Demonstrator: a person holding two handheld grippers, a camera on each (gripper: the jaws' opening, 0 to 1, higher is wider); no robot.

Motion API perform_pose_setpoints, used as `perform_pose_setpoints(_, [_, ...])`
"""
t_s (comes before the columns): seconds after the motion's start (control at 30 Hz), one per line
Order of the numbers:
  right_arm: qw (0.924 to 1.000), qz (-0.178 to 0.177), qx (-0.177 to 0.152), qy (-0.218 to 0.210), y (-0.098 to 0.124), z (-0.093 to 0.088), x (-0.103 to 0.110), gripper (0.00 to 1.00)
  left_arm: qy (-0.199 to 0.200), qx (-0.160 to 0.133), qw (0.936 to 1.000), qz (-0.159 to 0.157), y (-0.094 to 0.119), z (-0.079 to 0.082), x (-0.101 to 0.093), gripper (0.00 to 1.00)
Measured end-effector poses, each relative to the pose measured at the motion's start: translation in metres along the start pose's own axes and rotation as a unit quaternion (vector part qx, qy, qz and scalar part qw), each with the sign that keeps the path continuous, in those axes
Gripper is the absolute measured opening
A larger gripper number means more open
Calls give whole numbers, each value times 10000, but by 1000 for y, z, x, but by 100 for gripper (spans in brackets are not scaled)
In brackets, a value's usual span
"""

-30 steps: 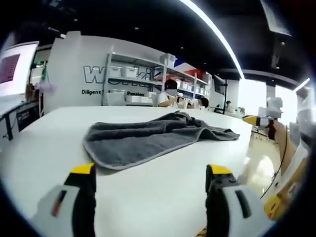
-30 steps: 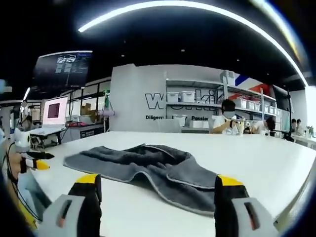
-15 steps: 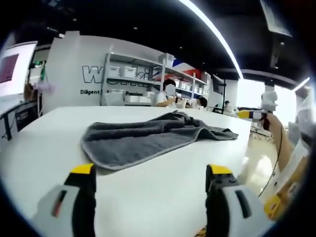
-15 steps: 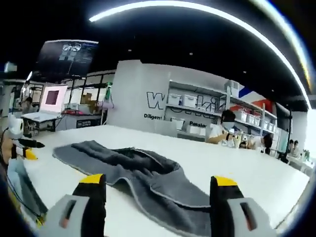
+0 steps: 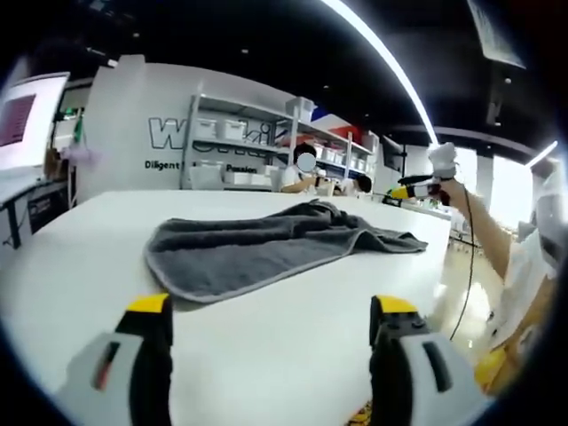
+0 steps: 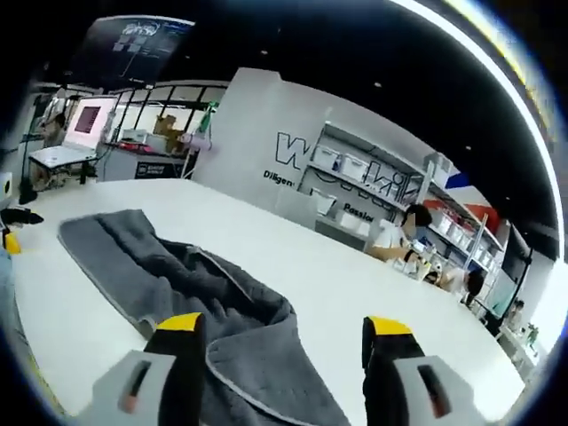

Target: Fold the towel on the table until its edges align and the towel forms a compact rectangular stack.

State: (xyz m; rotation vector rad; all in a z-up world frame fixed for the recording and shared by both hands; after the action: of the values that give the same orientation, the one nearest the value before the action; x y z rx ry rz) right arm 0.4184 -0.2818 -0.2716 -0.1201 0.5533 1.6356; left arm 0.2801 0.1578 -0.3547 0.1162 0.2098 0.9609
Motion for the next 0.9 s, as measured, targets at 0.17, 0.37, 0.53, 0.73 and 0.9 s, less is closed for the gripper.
perform_pose_setpoints(0.17, [9988,342,336,132,-23,-25,28,64,-7,2,10000,14,2,1,0,97])
perform_pose_setpoints(0.37, [9954,728,581,229,-35,-45,54,51,-9,-2,10000,30,3,2,2,97])
perform_pose_setpoints(0.53, [9927,880,754,336,-37,-58,67,41,0,2,10000,17,2,1,2,97])
perform_pose_setpoints(0.73, [9899,1001,878,495,-43,-68,69,26,-4,8,10000,-4,0,1,2,97])
perform_pose_setpoints(0.9, [9891,1044,876,563,-43,-66,66,17,-5,5,10000,-10,-1,2,3,97])
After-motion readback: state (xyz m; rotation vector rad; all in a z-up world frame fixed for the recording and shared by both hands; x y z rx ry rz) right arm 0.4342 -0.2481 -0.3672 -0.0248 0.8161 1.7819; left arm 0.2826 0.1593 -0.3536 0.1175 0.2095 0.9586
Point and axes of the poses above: the point that each gripper's makers call its tool centre point, and the gripper's own axes: y roughly backward along the fingers, x roughly to its left, z roughly out of its top, the point moved 3 cm from there along y, roughly backward along the fingers, and after that the axes turned 7 degrees about -z, right-handed, at the moved point
